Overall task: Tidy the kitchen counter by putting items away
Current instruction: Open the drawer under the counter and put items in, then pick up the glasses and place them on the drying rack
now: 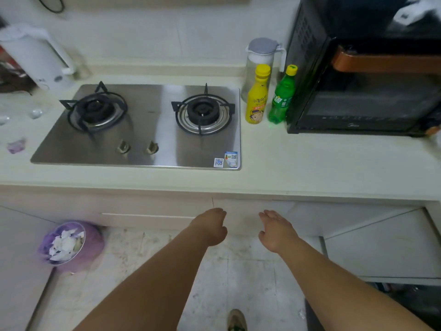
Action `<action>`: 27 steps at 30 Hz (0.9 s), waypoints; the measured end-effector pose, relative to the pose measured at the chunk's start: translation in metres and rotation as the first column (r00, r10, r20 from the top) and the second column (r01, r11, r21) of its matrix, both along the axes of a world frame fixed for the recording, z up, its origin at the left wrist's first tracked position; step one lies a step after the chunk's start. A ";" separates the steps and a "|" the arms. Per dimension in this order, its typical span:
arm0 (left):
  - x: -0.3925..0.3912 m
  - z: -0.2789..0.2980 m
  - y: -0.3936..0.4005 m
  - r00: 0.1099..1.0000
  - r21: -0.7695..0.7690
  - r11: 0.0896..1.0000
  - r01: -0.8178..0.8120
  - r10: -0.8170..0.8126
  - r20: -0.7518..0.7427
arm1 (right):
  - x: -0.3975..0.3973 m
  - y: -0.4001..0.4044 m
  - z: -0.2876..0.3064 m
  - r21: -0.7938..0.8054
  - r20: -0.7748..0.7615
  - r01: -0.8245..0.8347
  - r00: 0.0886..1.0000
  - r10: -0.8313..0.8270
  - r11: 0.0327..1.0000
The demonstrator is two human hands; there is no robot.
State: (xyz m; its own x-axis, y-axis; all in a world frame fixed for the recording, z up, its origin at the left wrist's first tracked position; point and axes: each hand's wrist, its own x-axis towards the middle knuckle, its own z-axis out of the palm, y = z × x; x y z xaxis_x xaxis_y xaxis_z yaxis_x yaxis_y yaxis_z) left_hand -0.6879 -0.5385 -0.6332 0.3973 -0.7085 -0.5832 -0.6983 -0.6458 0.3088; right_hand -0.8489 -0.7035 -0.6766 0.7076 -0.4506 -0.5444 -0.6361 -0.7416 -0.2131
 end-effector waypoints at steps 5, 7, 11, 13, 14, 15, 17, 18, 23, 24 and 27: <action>0.011 0.027 0.023 0.999 -0.020 0.999 -0.049 0.050 0.013 | 0.014 0.022 0.022 0.001 -0.033 -0.034 0.999 0.034 0.999; 0.022 0.043 0.038 0.997 -0.039 0.997 -0.074 0.075 0.021 | 0.027 0.033 0.036 -0.006 -0.009 -0.043 0.999 0.043 0.999; 0.066 0.090 0.082 0.986 -0.139 0.982 -0.124 0.137 0.090 | 0.079 0.062 0.079 -0.056 0.113 -0.099 0.988 0.105 0.994; 0.093 0.113 0.106 0.978 -0.182 0.974 -0.138 0.163 0.132 | 0.111 0.079 0.099 -0.076 0.147 -0.138 0.978 0.148 0.988; 0.105 0.124 0.120 0.970 -0.203 0.967 -0.152 0.186 0.159 | 0.128 0.090 0.111 -0.086 0.158 -0.157 0.973 0.169 0.984; 0.124 0.140 0.142 0.956 -0.231 0.958 -0.172 0.219 0.194 | 0.151 0.107 0.129 -0.110 0.187 -0.179 0.962 0.197 0.978; 0.151 0.165 0.175 0.935 -0.271 0.941 -0.204 0.270 0.232 | 0.188 0.132 0.155 -0.138 0.241 -0.202 0.943 0.231 0.970; 0.165 0.176 0.193 0.921 -0.297 0.930 -0.217 0.296 0.254 | 0.206 0.146 0.169 -0.154 0.261 -0.214 0.933 0.248 0.965; 0.225 0.216 0.303 0.832 -0.362 0.882 -0.303 0.430 0.350 | 0.288 0.220 0.212 -0.246 0.328 -0.282 0.876 0.353 0.927; 0.233 0.220 0.316 0.813 -0.367 0.875 -0.316 0.449 0.370 | 0.297 0.229 0.218 -0.240 0.344 -0.288 0.868 0.359 0.927; 0.268 0.225 0.370 0.768 -0.383 0.850 -0.363 0.505 0.394 | 0.339 0.275 0.220 -0.210 0.390 -0.324 0.838 0.383 0.922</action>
State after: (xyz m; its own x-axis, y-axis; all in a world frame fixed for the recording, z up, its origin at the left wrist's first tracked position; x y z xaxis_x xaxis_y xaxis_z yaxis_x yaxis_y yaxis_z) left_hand -0.4199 -0.1688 -0.4084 0.8700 -0.4895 -0.0597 -0.4652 -0.8548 0.2299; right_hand -0.5099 -0.4282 -0.4567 0.9781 -0.1716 -0.1178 -0.1987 -0.9382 -0.2834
